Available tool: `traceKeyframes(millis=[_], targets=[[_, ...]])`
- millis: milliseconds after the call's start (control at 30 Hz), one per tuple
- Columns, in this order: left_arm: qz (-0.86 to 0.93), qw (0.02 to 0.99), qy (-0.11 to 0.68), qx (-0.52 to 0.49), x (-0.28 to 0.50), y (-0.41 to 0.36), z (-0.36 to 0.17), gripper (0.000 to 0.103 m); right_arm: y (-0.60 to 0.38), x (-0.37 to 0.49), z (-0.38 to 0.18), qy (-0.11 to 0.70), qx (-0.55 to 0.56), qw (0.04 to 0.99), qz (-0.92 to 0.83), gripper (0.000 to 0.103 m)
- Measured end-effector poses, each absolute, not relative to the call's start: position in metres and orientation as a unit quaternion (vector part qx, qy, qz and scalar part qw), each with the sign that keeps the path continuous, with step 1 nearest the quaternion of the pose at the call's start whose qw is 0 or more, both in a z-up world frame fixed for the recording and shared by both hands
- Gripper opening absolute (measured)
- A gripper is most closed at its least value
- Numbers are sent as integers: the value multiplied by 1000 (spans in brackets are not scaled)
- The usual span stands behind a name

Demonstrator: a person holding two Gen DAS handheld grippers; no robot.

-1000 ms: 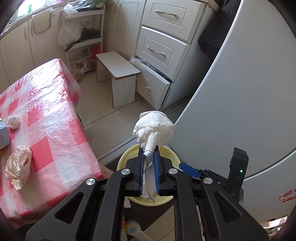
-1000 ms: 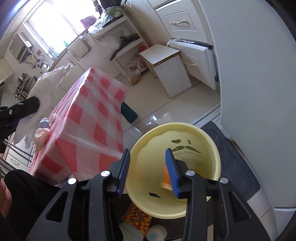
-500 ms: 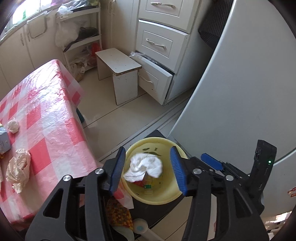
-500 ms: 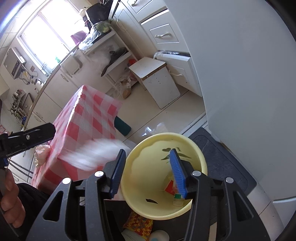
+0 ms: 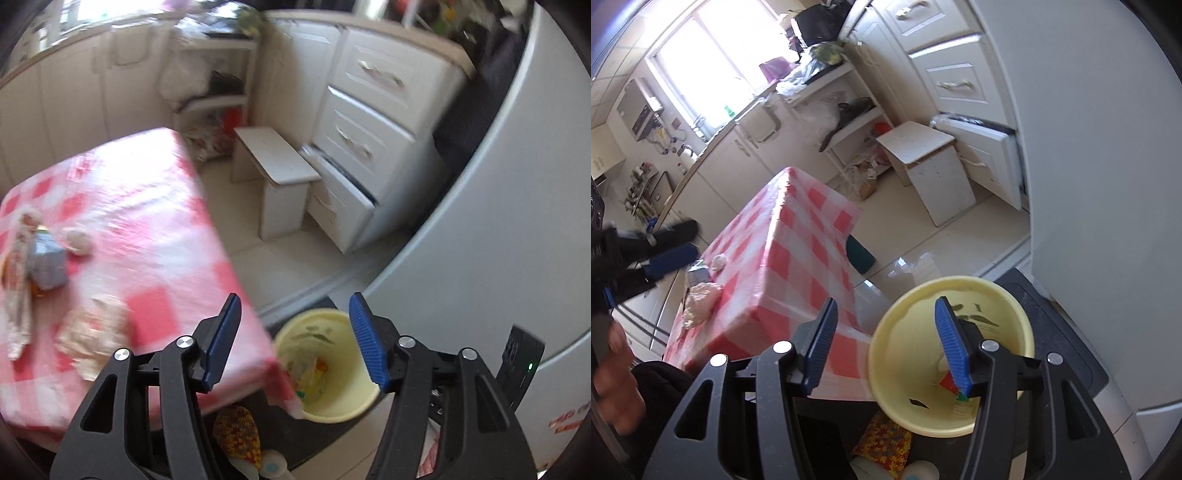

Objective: Collect trash
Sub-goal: 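Move the left gripper back to the orange peel beside the paper bag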

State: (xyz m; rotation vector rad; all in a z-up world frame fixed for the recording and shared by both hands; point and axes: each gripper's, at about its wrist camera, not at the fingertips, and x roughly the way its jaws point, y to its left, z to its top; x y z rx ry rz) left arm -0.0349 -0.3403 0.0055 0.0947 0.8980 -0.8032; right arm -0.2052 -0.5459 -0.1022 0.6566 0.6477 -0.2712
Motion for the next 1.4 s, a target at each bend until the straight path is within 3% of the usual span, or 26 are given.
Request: traceKeyframes(millis=[133,233,467,667,800,1133,1400], targets=[[-308,865,396,-11,22,-256,42,73,-533,-191,-81,298,304,897,-117,55],[-229,890,394,-14,63,-188,40,80,-518,-176,-64,288,295,906,-97,56],[-90,855,512,0,147,-70,-63,80,-467,-137,-14,266,261,927,-30,61],[-89,850,516,64,179,-79,-92,81,-414,-92,19,265,260,927,45,65],[-101,857,499,80,206,-95,-97,96,-369,-61,33,264,256,925,97,72],[-118,871,469,82,224,-109,-103,96,-293,-21,5,306,257,909,119,76],[-118,871,469,81,223,-109,-103,96,-286,-26,14,275,245,923,112,81]])
